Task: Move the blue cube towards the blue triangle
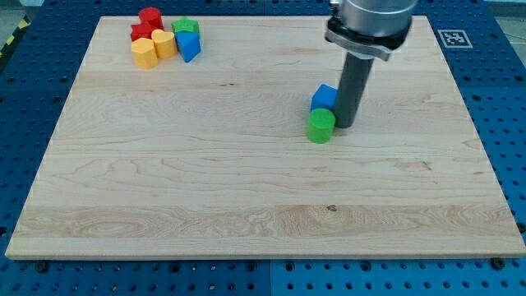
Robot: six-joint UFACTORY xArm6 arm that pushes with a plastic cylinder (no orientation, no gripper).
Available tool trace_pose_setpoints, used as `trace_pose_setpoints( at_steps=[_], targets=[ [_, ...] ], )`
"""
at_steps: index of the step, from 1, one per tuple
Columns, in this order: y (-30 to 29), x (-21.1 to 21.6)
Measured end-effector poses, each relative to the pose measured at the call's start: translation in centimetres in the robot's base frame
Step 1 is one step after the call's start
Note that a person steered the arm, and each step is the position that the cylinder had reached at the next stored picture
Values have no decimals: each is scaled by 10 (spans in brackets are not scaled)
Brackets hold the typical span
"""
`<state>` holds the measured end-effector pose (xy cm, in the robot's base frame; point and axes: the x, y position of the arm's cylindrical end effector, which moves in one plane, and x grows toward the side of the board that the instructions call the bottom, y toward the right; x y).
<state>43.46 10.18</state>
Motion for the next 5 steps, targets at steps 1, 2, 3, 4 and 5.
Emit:
trace_pose_setpoints(
  at_steps=[1, 2, 3, 4, 5],
  targets=[
    [32, 6],
    [68, 6],
    [37, -18],
    [-16, -19],
    [-45, -19]
  ],
)
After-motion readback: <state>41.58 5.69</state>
